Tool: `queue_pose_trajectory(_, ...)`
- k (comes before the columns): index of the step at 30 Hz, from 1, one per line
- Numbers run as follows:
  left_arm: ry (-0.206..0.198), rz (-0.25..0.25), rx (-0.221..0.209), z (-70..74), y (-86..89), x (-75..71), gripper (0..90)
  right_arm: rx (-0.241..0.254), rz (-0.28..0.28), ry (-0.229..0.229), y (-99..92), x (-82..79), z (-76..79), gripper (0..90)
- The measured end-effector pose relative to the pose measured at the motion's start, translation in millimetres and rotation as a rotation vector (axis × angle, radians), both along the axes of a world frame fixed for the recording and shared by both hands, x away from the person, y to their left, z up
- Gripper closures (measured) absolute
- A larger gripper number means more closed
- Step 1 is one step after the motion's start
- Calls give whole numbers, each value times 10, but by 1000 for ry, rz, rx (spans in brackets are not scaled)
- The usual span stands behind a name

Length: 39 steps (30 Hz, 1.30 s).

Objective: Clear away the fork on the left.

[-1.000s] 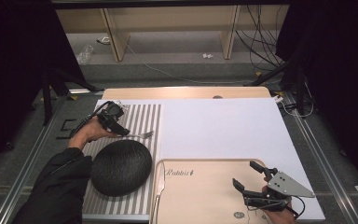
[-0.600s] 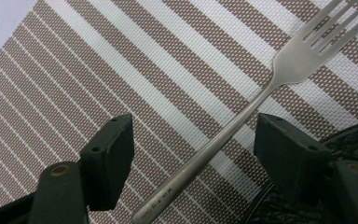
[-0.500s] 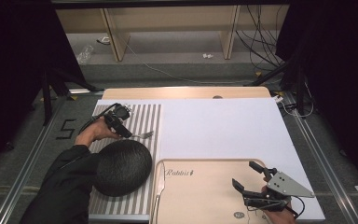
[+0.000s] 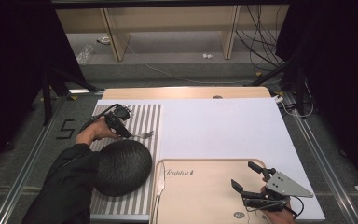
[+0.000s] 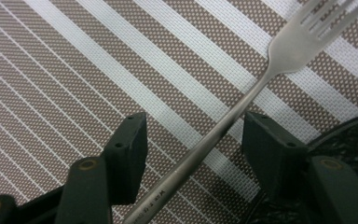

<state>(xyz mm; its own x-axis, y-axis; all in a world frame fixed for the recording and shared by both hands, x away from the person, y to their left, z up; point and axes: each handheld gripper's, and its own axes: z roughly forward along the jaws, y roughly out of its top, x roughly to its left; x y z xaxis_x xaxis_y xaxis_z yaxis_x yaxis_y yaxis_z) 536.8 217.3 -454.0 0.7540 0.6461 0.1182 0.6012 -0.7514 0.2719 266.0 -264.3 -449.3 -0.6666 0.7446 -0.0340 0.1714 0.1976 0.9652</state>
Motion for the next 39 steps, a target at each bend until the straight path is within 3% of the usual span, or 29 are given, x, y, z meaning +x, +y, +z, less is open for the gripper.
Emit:
queue_pose_trajectory(6,23,-19,21,-65,-21,-6,480,-1,1,0,0,1,-1,185)
queue_pose_trajectory(27,81,-9,-18,-63,-18,5,640,-1,6,-1,10,0,-4,187)
queue_pose_trajectory(39,104,-36,-33,-61,-30,-3,764,-6,11,-3,14,-1,-6,189)
